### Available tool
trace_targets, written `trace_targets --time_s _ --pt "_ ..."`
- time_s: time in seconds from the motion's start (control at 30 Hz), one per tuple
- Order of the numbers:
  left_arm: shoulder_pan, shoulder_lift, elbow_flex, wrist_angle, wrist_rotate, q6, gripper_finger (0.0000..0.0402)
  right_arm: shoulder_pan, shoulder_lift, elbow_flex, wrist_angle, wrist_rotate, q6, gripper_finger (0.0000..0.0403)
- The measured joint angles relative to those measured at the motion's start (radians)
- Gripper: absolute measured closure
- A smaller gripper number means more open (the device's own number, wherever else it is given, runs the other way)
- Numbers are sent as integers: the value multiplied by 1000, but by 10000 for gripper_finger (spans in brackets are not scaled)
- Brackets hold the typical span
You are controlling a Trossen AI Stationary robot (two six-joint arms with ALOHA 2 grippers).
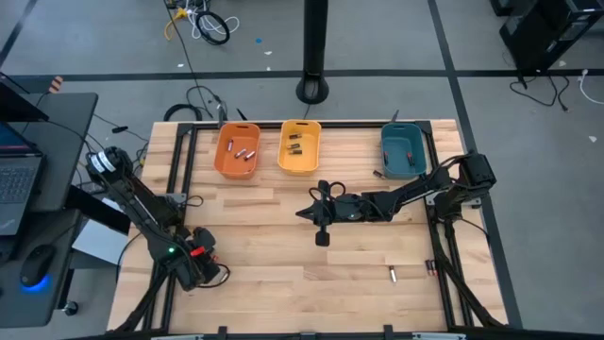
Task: Sort batteries
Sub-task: Put the black battery into the yellow bin
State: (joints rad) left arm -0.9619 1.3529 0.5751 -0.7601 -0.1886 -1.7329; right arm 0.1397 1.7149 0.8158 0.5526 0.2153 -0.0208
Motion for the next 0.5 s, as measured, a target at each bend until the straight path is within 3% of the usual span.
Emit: trace_targets --time_s 0.13,0.33,0.5 --pt "0 0 19 -38 -3 0 356 0 0 0 0 0 0 392" --pt "28 3 61 -95 -54 41 356 0 0 0 0 0 -11 392" --pt "125 -5 103 -156 -109 186 356 0 0 0 -11 53 -27 392"
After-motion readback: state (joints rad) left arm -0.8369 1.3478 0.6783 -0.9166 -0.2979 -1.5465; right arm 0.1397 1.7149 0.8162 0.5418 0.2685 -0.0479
